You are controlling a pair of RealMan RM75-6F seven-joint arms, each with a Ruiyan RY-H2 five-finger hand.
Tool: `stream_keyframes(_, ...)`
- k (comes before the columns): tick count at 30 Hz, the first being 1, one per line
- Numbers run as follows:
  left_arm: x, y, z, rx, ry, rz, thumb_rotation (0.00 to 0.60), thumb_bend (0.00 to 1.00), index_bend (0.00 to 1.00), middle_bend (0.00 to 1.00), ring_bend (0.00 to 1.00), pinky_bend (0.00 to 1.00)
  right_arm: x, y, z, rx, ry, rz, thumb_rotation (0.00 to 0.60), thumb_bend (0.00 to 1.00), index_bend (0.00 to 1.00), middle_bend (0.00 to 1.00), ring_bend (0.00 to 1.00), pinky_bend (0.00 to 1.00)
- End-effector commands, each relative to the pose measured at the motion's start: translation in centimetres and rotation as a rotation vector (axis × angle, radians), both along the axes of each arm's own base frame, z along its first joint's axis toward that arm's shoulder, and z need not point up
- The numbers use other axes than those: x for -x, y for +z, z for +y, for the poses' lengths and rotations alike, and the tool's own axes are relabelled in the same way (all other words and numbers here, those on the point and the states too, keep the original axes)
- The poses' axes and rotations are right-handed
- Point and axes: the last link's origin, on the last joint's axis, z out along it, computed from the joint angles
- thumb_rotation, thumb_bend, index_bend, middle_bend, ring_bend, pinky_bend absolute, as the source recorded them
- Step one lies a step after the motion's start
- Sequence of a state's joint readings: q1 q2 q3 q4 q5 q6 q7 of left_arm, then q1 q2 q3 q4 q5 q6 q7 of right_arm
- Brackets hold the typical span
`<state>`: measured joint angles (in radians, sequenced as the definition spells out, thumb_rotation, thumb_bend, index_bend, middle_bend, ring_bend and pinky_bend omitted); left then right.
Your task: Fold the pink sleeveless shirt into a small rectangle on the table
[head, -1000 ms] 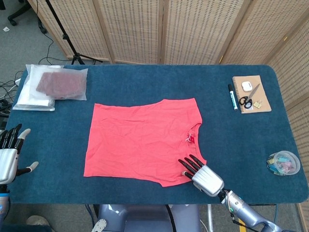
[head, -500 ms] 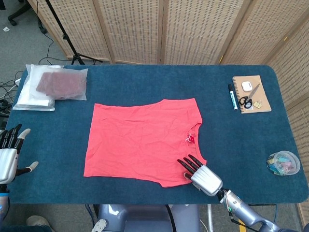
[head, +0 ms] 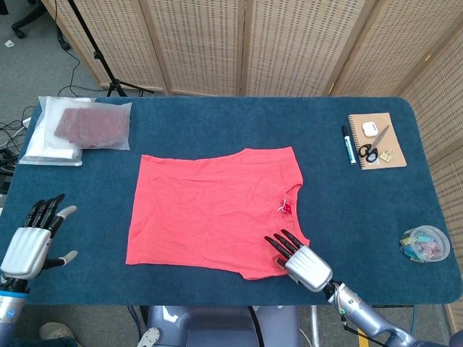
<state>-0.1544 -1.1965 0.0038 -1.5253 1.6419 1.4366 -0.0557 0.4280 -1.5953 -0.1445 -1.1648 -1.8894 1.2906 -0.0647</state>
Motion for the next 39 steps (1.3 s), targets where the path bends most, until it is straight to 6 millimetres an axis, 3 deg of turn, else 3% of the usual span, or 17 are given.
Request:
stream_keyframes(1,0.8,-2.9,-0.2,0.142,-0.077,0.014,0.600,0.02,0.35,0.00,0.00,0.00,0.0,0.0,0.0,-0.001,0.000,0.000,0.600,0.44,0.56,0.00,0.00,0.00)
stream_keyframes(6,0.4,-5.9,0.2,0.213,-0.143,0.017,0.600,0.05,0.41,0.00,0.00,0.00,0.0,-0.1,0.2,-0.002,0.001,0.005,0.600,0.44,0.56,0.00,0.00,0.00)
stream_keyframes(17,-0.2,-9.1,1.3,0.229,-0.195,0.040,0.600,0.08,0.42,0.00,0.00,0.00,0.0,0.0,0.0,0.004,-0.009,0.008,0.600,0.44,0.56,0.00,0.00,0.00)
stream_keyframes(39,0.2,-12.1,2.4,0.269,-0.174,0.075,0.600,0.16,0.47,0.00,0.00,0.00,0.1,0.1,-0.4,0.018,-0.019,0.019,0.600,0.44,0.56,0.00,0.00,0.00)
